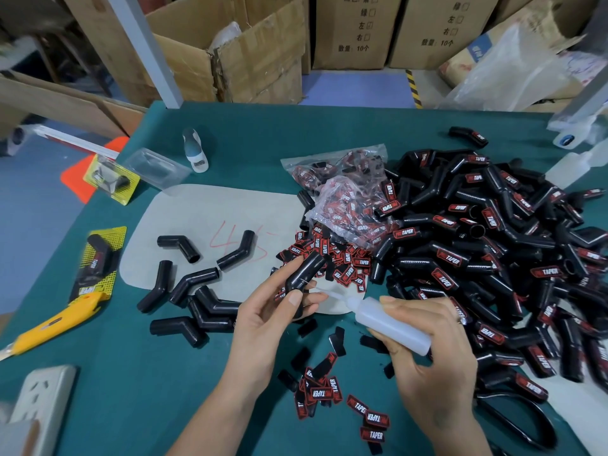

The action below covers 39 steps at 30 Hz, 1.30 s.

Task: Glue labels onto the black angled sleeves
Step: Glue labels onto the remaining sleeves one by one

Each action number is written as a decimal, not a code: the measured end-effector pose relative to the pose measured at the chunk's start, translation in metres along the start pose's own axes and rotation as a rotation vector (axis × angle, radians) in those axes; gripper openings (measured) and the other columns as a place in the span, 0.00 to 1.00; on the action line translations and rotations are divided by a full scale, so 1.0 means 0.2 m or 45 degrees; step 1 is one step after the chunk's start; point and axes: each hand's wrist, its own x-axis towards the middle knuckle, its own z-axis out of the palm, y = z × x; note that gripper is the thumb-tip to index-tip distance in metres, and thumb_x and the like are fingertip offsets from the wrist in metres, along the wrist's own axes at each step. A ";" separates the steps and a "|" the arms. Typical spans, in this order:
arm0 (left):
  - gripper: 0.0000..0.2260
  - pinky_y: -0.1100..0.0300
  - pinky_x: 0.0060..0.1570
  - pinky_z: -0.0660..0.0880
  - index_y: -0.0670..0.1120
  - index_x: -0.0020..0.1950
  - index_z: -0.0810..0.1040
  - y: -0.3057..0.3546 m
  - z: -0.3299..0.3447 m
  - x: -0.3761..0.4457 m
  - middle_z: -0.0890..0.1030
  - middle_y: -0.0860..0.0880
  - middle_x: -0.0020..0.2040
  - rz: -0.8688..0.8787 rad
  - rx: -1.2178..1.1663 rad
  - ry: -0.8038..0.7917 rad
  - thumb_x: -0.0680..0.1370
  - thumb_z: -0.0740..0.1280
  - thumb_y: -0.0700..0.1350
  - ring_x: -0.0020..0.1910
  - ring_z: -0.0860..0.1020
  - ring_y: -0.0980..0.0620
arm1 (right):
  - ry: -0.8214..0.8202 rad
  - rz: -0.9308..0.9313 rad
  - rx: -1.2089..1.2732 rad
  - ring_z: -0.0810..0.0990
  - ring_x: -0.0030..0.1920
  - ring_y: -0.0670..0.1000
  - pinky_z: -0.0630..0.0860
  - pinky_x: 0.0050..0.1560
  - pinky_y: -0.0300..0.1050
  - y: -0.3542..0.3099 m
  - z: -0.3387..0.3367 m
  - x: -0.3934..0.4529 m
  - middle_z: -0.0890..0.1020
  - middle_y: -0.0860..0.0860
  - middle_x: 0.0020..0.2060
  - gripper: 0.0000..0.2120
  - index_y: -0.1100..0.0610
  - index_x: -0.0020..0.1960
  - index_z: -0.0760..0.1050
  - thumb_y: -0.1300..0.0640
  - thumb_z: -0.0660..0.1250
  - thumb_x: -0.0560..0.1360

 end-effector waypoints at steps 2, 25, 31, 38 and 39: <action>0.19 0.56 0.56 0.82 0.56 0.70 0.81 0.00 0.00 0.00 0.86 0.42 0.60 -0.005 -0.010 0.002 0.79 0.71 0.48 0.56 0.86 0.44 | -0.006 -0.002 0.000 0.82 0.50 0.54 0.78 0.47 0.49 0.00 0.00 0.00 0.81 0.43 0.55 0.24 0.54 0.57 0.75 0.71 0.76 0.67; 0.19 0.55 0.57 0.82 0.55 0.71 0.81 0.00 -0.01 0.00 0.85 0.40 0.62 -0.060 -0.102 -0.014 0.79 0.71 0.48 0.59 0.85 0.38 | 0.023 -0.003 -0.016 0.82 0.48 0.56 0.78 0.45 0.53 0.01 0.00 0.00 0.84 0.47 0.52 0.23 0.55 0.55 0.76 0.72 0.77 0.66; 0.19 0.55 0.56 0.82 0.55 0.71 0.80 0.00 -0.01 0.00 0.84 0.40 0.63 -0.076 -0.111 -0.019 0.79 0.71 0.49 0.59 0.85 0.38 | 0.005 0.004 -0.009 0.82 0.49 0.55 0.78 0.45 0.53 0.00 -0.01 0.00 0.82 0.44 0.55 0.24 0.54 0.56 0.76 0.72 0.76 0.66; 0.19 0.55 0.55 0.82 0.54 0.70 0.81 0.01 0.00 0.00 0.85 0.40 0.62 -0.093 -0.139 -0.014 0.78 0.71 0.49 0.58 0.85 0.39 | 0.003 0.008 0.006 0.80 0.51 0.52 0.77 0.47 0.50 0.00 -0.01 0.00 0.81 0.42 0.55 0.23 0.54 0.56 0.75 0.71 0.77 0.67; 0.19 0.55 0.55 0.82 0.55 0.70 0.82 0.02 0.00 -0.01 0.85 0.39 0.62 -0.096 -0.139 -0.011 0.78 0.71 0.49 0.58 0.85 0.38 | 0.007 0.011 0.002 0.81 0.51 0.53 0.77 0.46 0.51 0.00 -0.01 0.00 0.81 0.43 0.54 0.23 0.54 0.56 0.75 0.71 0.77 0.67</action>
